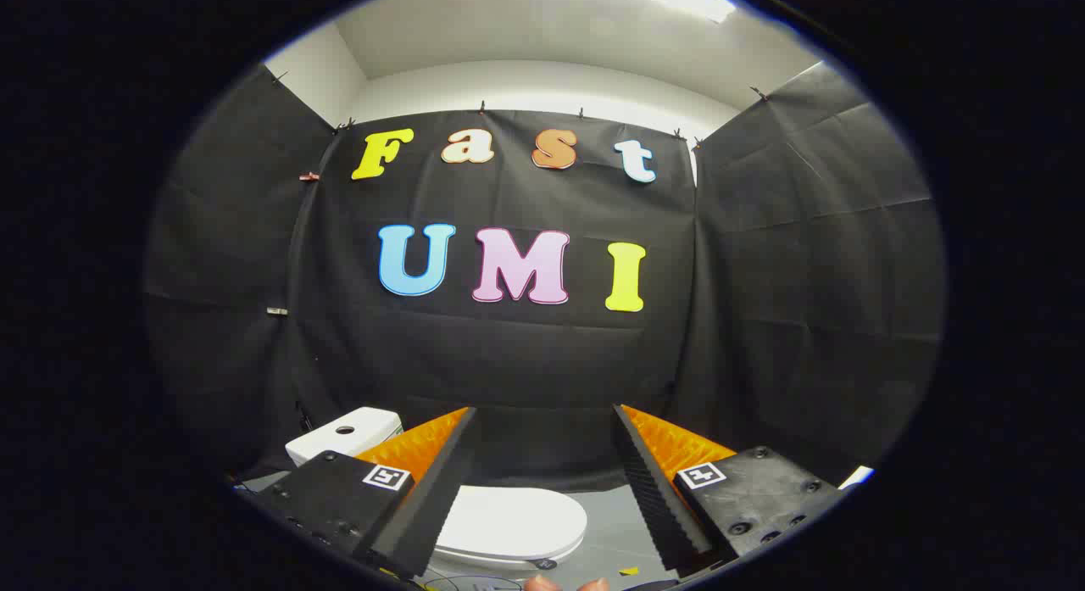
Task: Open the toilet lid.
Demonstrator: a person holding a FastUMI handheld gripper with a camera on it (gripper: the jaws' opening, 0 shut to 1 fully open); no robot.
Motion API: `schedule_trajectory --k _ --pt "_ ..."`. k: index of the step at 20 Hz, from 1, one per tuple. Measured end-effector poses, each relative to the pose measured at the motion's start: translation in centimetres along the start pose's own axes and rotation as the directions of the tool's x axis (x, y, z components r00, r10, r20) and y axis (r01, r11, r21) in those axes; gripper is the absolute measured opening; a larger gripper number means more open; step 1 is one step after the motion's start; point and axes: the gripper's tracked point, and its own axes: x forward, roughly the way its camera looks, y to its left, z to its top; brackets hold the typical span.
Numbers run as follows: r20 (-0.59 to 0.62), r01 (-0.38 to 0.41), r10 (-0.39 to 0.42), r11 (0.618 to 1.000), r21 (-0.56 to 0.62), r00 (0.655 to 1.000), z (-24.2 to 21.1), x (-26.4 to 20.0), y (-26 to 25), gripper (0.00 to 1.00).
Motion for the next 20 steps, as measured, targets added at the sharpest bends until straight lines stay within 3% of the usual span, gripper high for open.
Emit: schedule_trajectory --k 20 --pt "0.007 0.012 -0.012 1.000 0.000 1.000 -0.03 0.02 0.15 0.98"
